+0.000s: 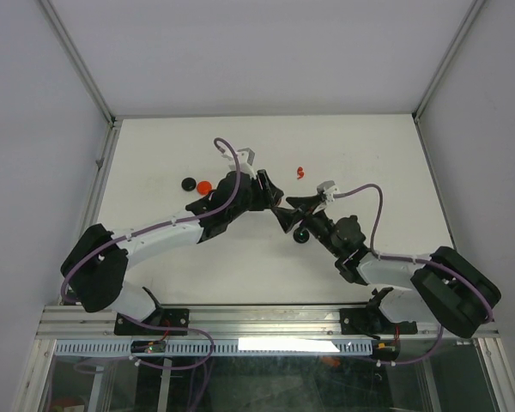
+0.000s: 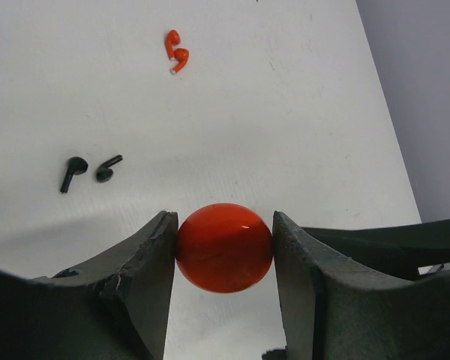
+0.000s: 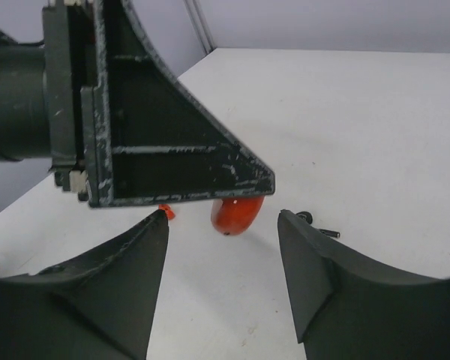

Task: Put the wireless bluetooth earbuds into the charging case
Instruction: Pick up the charging case at the center of the board.

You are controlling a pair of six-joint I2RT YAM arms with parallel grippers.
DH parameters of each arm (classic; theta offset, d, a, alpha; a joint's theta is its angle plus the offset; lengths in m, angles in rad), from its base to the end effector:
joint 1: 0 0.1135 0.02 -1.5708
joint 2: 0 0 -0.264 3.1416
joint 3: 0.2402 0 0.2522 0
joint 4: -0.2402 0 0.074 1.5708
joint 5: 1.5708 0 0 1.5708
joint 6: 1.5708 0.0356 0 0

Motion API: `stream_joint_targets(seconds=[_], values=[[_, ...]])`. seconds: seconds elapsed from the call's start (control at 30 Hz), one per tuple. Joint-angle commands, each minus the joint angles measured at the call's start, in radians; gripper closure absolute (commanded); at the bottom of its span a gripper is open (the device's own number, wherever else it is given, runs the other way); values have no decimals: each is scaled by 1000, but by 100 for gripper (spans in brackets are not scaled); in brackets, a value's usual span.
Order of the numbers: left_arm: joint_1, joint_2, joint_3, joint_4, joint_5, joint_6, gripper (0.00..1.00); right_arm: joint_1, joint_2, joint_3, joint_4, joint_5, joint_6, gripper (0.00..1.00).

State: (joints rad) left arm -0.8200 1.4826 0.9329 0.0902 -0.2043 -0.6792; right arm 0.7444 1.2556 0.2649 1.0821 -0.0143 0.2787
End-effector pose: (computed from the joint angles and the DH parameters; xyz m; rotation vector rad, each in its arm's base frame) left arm 0.2335 -0.2397 0.2514 0.0144 2.1003 -0.7295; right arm 0.1701 0.1574 0.2025 -0.3662 1.4921 0.8338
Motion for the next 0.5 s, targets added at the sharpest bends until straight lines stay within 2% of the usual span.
stream_joint_targets(seconds=[0.0,0.2,0.47], values=[[-38,-79,-17,114,-32,-31,58,6,31,8,188,94,-10,39],[-67,-83,-25,148,-63,-33,58,6,85,26,229,87,0,51],[-93,-85,-36,164,-92,-19,58,6,117,-6,357,97,24,58]])
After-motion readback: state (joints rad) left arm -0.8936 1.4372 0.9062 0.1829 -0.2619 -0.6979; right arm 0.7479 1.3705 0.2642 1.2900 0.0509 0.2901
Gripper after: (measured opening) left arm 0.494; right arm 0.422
